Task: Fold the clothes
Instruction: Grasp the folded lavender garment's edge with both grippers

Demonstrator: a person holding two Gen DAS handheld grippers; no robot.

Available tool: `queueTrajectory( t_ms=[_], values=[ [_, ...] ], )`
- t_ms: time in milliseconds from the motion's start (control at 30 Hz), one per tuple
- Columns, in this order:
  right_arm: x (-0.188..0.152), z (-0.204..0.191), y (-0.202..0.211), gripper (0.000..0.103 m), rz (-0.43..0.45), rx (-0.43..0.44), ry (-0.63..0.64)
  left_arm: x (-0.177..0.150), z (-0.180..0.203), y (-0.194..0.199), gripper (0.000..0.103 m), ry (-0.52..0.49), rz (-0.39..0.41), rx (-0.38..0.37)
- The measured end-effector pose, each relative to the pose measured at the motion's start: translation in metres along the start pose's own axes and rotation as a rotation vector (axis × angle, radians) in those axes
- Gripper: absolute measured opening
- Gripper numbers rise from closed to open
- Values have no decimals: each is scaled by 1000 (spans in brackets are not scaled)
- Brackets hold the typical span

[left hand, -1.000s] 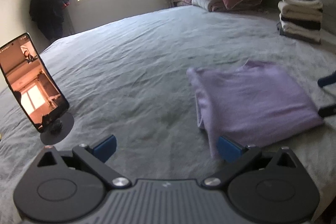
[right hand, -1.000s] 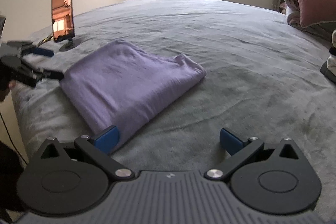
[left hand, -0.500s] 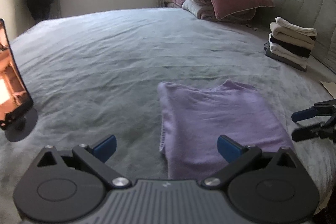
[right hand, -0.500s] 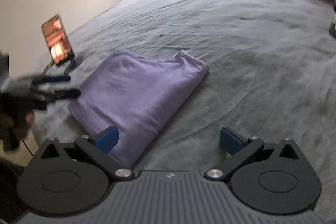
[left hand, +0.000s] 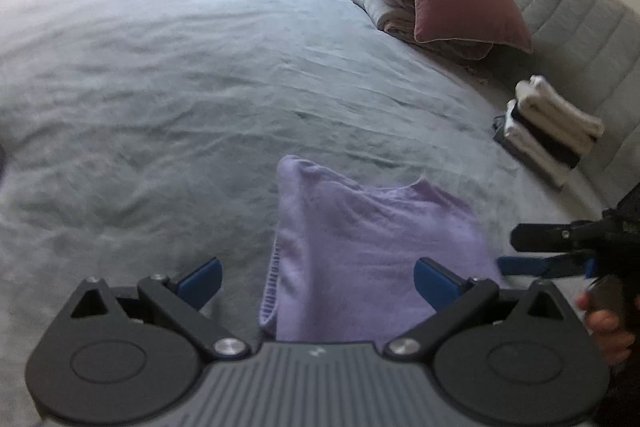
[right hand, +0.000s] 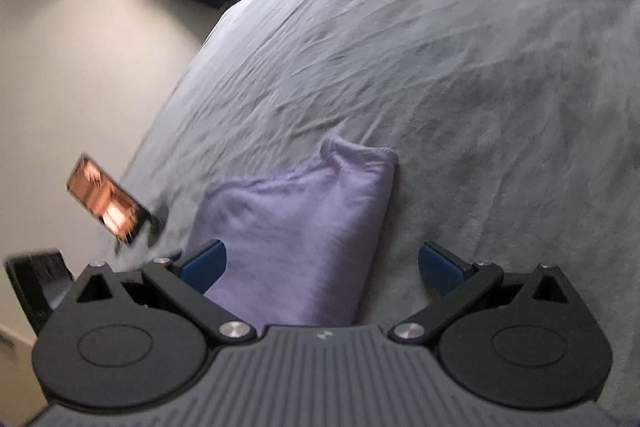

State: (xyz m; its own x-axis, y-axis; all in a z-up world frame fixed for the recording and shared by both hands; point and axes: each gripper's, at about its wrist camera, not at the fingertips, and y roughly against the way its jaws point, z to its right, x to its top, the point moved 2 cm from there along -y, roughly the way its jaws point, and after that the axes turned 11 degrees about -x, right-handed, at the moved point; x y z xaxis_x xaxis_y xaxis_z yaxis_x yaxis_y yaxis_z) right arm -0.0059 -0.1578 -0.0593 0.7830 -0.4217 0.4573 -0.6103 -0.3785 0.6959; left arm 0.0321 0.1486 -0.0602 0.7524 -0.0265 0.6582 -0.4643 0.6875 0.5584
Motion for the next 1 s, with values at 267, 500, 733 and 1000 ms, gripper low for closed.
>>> queueTrajectory(
  t_ms=[267,500,733,1000],
  values=[
    [13,22,-14,103,-118,178,-313,12,-31,-11,102,258,21,-238],
    [13,25,-23,103,-180,240,-338,12,-50,-23,103,444,6,-343],
    [20,24,-23,103,-217,243,-315,13,-43,-26,102,402,1,-354],
    [17,21,-19,103,-198,203,-349,13,-42,-30,100,398,60,-325]
  ],
)
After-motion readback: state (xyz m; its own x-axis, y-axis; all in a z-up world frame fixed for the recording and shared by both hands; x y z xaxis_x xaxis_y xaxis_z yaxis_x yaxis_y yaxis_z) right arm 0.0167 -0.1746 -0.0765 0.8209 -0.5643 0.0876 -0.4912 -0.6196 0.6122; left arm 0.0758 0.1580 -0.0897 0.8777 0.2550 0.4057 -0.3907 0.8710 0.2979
